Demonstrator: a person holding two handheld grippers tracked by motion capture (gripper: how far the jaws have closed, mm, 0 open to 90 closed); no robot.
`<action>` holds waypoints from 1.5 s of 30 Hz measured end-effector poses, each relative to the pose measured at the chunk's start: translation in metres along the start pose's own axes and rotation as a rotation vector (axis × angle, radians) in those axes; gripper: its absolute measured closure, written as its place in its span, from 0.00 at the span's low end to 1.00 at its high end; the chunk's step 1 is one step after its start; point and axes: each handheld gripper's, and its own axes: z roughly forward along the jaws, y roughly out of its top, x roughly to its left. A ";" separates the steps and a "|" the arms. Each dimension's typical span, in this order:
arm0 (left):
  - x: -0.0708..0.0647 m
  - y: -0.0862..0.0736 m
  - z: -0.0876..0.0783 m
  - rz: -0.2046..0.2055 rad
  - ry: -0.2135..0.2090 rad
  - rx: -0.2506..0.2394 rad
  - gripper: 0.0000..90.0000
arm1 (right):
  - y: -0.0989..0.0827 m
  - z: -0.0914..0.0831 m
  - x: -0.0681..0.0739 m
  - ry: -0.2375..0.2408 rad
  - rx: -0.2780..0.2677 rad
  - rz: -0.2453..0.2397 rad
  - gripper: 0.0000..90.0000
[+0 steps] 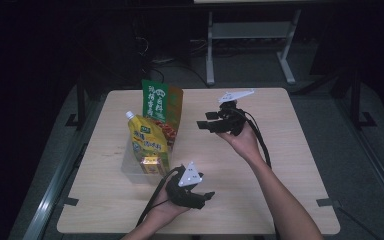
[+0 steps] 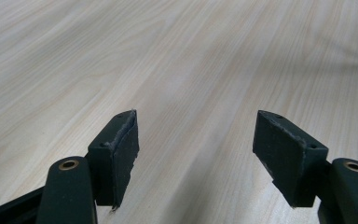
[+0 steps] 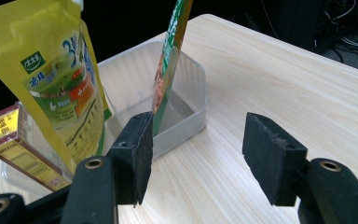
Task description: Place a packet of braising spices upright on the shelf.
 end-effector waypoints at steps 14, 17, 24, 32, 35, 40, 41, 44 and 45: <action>0.000 0.000 -0.001 -0.008 0.003 -0.004 0.34 | -0.016 -0.017 -0.006 -0.005 -0.004 0.025 0.45; 0.001 0.000 -0.001 -0.010 0.006 -0.003 0.34 | -0.020 -0.020 -0.006 -0.005 -0.004 0.028 0.45; 0.001 0.000 -0.003 -0.009 0.007 -0.007 0.34 | -0.028 -0.028 -0.006 -0.005 0.006 0.031 0.44; 0.001 0.000 -0.002 -0.010 0.008 -0.009 0.33 | -0.037 -0.036 -0.007 -0.006 0.017 0.047 0.43; 0.001 0.000 -0.003 -0.006 0.008 -0.007 0.33 | -0.038 -0.038 -0.006 -0.005 0.024 0.052 0.43; 0.001 0.000 -0.003 -0.007 0.008 -0.017 0.33 | -0.045 -0.044 -0.006 -0.015 0.024 0.048 0.43; 0.001 0.000 -0.002 -0.007 0.007 -0.016 0.33 | -0.047 -0.045 -0.007 -0.017 0.025 0.048 0.43; 0.001 0.000 -0.003 -0.009 0.007 -0.014 0.33 | -0.051 -0.048 -0.007 -0.014 0.028 0.059 0.42; 0.001 0.000 -0.003 -0.009 0.008 -0.014 0.33 | -0.056 -0.051 -0.007 -0.019 0.031 0.065 0.42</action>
